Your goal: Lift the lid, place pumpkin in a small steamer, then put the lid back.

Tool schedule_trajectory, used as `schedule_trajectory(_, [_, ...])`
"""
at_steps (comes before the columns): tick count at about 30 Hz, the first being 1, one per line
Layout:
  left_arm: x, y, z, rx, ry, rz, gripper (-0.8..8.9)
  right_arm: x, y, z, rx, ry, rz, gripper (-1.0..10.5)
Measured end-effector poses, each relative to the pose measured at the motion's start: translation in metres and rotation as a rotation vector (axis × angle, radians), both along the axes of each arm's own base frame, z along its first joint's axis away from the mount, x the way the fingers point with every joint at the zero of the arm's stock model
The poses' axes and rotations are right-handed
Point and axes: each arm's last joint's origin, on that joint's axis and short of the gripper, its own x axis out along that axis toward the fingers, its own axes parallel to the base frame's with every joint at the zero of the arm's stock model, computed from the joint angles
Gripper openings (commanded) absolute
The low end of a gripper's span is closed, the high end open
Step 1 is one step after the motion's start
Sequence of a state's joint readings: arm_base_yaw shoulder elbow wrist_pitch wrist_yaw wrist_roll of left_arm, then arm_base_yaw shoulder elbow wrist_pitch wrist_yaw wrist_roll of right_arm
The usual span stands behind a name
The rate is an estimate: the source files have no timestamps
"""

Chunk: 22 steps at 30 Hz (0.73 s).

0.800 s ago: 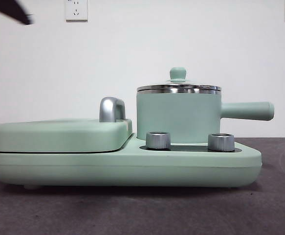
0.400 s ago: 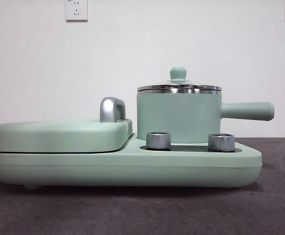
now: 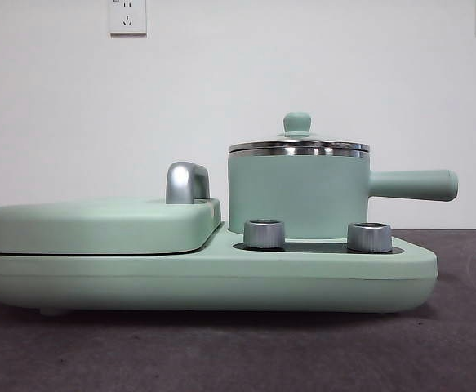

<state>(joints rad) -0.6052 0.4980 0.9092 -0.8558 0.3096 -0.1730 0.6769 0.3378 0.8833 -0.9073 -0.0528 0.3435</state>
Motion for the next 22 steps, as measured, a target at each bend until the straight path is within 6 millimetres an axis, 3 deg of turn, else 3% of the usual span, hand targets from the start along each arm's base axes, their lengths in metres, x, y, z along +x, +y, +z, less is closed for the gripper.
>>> schedule_trajectory(15, [-0.002,0.008,-0.002,-0.033,-0.049,0.081,0.22,0.000,0.000,0.000,-0.002,-0.002,0.001,0.2])
schedule_trajectory(18, [0.001,0.015,-0.016,-0.065,-0.114,0.189,0.22,0.000,0.000,0.000,-0.002,-0.001,0.001,0.2])
schedule_trajectory(22, [0.007,0.023,-0.049,-0.107,-0.229,0.336,0.22,0.000,0.000,0.000,-0.002,-0.002,0.001,0.2])
